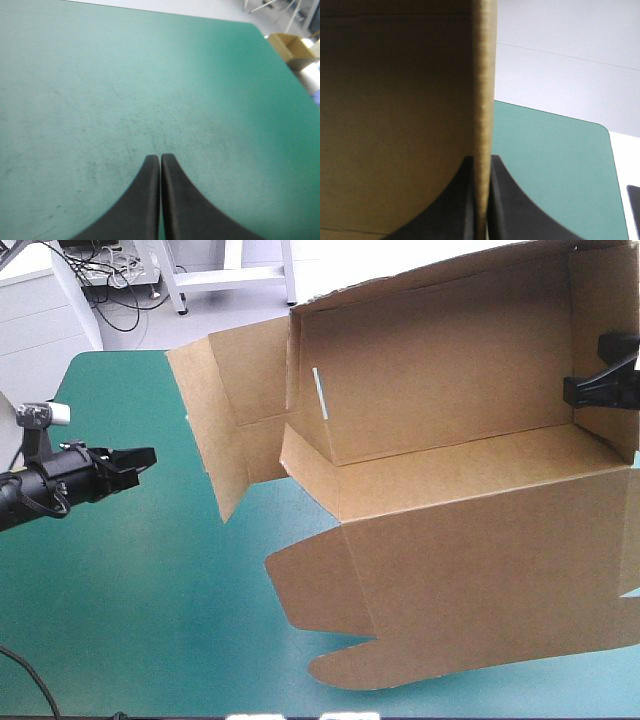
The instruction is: Fold the box
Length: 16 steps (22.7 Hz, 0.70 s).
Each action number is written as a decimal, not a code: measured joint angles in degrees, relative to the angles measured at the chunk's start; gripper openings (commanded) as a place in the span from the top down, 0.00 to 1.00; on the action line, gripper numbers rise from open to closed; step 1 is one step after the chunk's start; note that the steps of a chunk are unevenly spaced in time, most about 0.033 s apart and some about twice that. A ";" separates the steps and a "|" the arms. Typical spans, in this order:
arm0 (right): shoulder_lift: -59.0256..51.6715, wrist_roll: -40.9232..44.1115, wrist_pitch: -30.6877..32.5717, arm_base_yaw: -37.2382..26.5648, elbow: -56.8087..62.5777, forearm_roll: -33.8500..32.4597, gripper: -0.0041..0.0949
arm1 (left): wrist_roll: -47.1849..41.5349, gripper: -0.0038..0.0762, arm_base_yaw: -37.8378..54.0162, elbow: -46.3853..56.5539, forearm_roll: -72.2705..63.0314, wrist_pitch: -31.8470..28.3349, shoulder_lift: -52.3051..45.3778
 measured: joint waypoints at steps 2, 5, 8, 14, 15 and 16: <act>0.00 -0.14 0.00 0.00 0.00 1.41 0.98 | 4.55 0.74 -1.02 6.35 -6.10 -0.99 1.84; 0.00 -0.20 0.00 0.00 0.00 1.84 0.98 | 6.23 0.46 -4.58 9.08 -8.16 -3.00 5.04; 0.00 -0.39 0.00 0.00 0.00 3.37 0.98 | 7.24 0.37 -8.55 9.27 -12.55 -3.79 8.09; 0.00 -1.44 0.00 0.00 0.22 7.27 0.98 | 8.84 0.37 -10.78 9.21 -19.94 -0.64 10.31; 0.00 -1.78 0.00 0.00 0.81 7.41 0.98 | 8.98 0.37 -10.78 8.23 -20.96 0.15 10.36; 0.00 -1.89 0.00 0.00 1.27 7.43 0.98 | 8.98 0.37 -10.82 7.35 -21.15 0.43 10.36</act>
